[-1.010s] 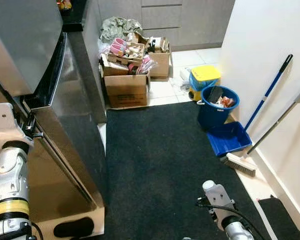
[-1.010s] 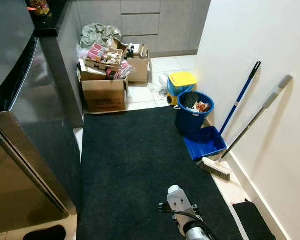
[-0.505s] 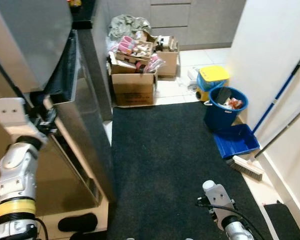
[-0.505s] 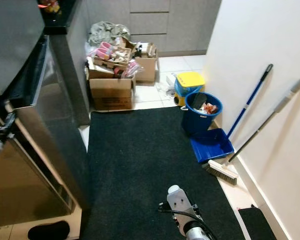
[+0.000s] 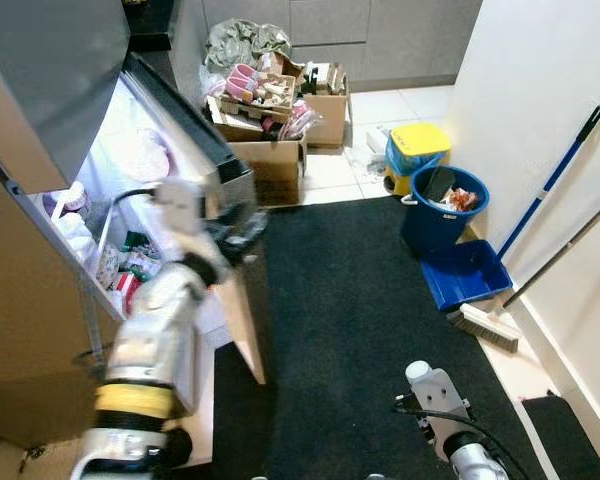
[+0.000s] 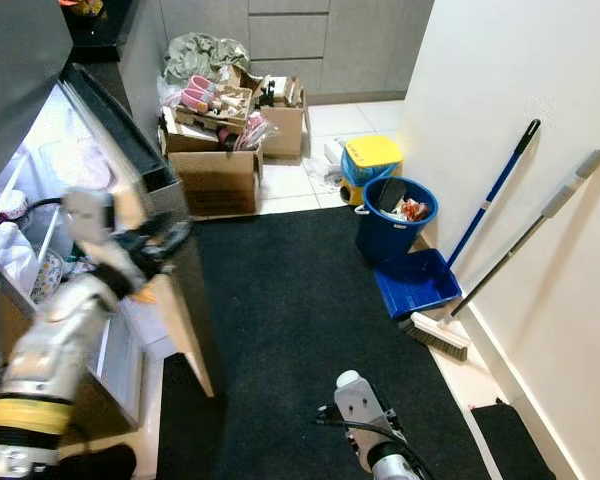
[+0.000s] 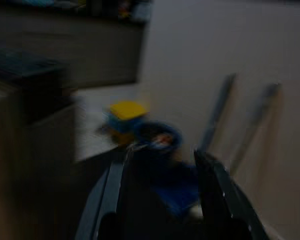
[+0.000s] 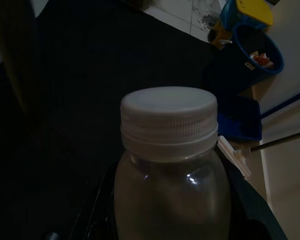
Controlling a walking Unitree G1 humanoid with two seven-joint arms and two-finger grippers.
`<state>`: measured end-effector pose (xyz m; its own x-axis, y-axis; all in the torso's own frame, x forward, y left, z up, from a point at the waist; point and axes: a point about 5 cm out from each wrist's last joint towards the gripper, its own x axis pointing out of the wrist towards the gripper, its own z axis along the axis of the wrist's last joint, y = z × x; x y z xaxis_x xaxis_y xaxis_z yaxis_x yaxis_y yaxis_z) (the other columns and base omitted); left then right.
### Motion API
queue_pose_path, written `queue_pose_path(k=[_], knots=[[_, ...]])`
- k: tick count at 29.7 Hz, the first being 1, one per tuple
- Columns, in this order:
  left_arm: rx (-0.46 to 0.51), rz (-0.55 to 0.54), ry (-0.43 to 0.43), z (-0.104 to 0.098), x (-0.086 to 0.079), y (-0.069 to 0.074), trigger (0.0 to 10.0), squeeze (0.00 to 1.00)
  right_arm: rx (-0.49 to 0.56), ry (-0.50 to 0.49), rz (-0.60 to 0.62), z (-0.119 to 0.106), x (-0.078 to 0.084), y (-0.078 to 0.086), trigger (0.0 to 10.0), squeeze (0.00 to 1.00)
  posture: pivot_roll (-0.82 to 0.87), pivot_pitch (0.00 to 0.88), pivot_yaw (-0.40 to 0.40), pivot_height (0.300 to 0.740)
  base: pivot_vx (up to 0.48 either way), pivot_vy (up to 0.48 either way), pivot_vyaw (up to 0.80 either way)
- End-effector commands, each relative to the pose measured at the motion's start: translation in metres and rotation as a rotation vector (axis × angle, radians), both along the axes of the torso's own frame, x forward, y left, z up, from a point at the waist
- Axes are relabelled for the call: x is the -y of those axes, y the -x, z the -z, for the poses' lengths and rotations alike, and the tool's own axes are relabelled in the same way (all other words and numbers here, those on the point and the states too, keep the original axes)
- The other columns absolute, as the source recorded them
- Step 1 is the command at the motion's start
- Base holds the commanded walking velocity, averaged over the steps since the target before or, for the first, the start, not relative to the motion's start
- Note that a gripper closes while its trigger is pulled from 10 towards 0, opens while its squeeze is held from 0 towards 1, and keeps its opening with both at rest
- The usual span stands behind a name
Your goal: Restocking fridge
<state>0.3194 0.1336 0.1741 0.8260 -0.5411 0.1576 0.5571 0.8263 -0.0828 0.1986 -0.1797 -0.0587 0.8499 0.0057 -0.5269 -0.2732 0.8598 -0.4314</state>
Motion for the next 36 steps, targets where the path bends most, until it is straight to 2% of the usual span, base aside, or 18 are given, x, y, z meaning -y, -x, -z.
queue_pose_path(k=[1, 2, 6, 7, 8, 9, 10, 12, 13, 14, 15, 17, 19, 21, 25, 26, 29, 36], knots=[[0.002, 0.087, 0.039, -0.006, 0.026, 0.002, 10.0, 0.00, 0.028, -0.004, -0.004, -0.004, -0.001, -0.006, 10.0, 0.00, 0.04, 0.025, -0.015, 0.740, 0.000, 0.000, 0.00], [0.000, 0.133, 0.053, -0.008, 0.038, 0.004, 10.0, 0.00, 0.034, -0.006, -0.002, -0.005, -0.002, -0.007, 10.0, 0.00, 0.03, 0.026, -0.012, 0.740, 0.000, 0.000, 0.00], [-0.008, 0.197, 0.046, -0.009, 0.044, 0.008, 10.0, 0.00, 0.042, -0.008, 0.004, -0.006, -0.002, -0.009, 10.0, 0.00, 0.03, 0.026, -0.010, 0.740, 0.000, 0.000, 0.00], [-0.030, 0.213, 0.016, -0.004, 0.038, 0.011, 10.0, 0.00, 0.042, -0.007, 0.008, -0.006, -0.001, -0.008, 10.0, 0.00, 0.03, 0.028, -0.008, 0.740, 0.000, 0.000, 0.00], [-0.107, 0.214, -0.127, 0.020, 0.014, 0.021, 10.0, 0.00, 0.031, -0.003, 0.014, -0.004, 0.002, -0.003, 10.0, 0.00, 0.04, 0.034, -0.004, 0.740, 0.000, 0.000, 0.00], [-0.107, 0.214, -0.127, 0.020, 0.014, 0.021, 10.0, 0.00, 0.031, -0.003, 0.014, -0.004, 0.002, -0.003, 10.0, 0.00, 0.04, 0.034, -0.004, 0.740, 0.000, 0.000, 0.00], [-0.142, 0.207, -0.194, 0.031, 0.005, 0.026, 10.0, 0.00, 0.026, -0.002, 0.017, -0.003, 0.003, -0.001, 10.0, 0.00, 0.04, 0.035, -0.004, 0.740, 0.000, 0.000, 0.00], [-0.197, 0.118, -0.318, 0.055, -0.015, 0.031, 10.0, 0.00, 0.019, -0.002, 0.019, -0.001, 0.003, 0.001, 10.0, 0.00, 0.05, 0.040, -0.001, 0.740, 0.000, 0.000, 0.00], [-0.242, 0.025, -0.343, 0.071, -0.028, 0.033, 10.0, 0.00, 0.017, -0.004, 0.020, -0.001, 0.002, 0.001, 10.0, 0.00, 0.05, 0.044, 0.001, 0.740, 0.000, 0.000, 0.00], [-0.242, 0.025, -0.343, 0.071, -0.028, 0.033, 10.0, 0.00, 0.017, -0.004, 0.020, -0.001, 0.002, 0.001, 10.0, 0.00, 0.05, 0.044, 0.001, 0.740, 0.000, 0.000, 0.00], [-0.338, -0.153, -0.355, 0.098, -0.049, 0.037, 10.0, 0.00, 0.012, -0.009, 0.025, 0.000, 0.001, 0.002, 10.0, 0.00, 0.05, 0.049, 0.003, 0.740, 0.000, 0.000, 0.00], [-0.449, -0.309, -0.356, 0.130, -0.064, 0.051, 10.0, 0.00, 0.007, -0.015, 0.029, 0.001, -0.002, 0.003, 10.0, 0.00, 0.05, 0.052, 0.002, 0.740, 0.000, 0.000, 0.00], [-0.449, -0.309, -0.356, 0.130, -0.064, 0.051, 10.0, 0.00, 0.007, -0.015, 0.029, 0.001, -0.002, 0.003, 10.0, 0.00, 0.05, 0.052, 0.002, 0.740, 0.000, 0.000, 0.00], [-0.487, -0.349, -0.359, 0.143, -0.067, 0.060, 10.0, 0.00, 0.005, -0.018, 0.029, 0.001, -0.002, 0.003, 10.0, 0.00, 0.04, 0.055, 0.002, 0.740, 0.000, 0.000, 0.00], [-0.622, -0.457, -0.422, 0.186, -0.077, 0.097, 10.0, 0.00, -0.060, -0.016, 0.063, 0.010, 0.005, 0.016, 10.0, 0.00, 0.03, 0.066, -0.012, 0.740, 0.000, 0.000, 0.00], [-0.622, -0.457, -0.422, 0.186, -0.077, 0.097, 10.0, 0.00, -0.060, -0.016, 0.063, 0.010, 0.005, 0.016, 10.0, 0.00, 0.03, 0.066, -0.012, 0.740, 0.000, 0.000, 0.00], [-0.696, -0.541, -0.487, 0.206, -0.091, 0.117, 10.0, 0.00, -0.132, -0.004, 0.105, 0.018, 0.016, 0.031, 10.0, 0.00, 0.02, 0.073, -0.012, 0.740, 0.000, 0.000, 0.00], [-0.739, -0.567, -0.568, 0.223, -0.103, 0.139, 10.0, 0.00, -0.185, -0.055, 0.210, 0.025, 0.024, 0.046, 10.0, 0.00, 0.02, 0.083, -0.009, 0.740, 0.000, 0.000, 0.00]])
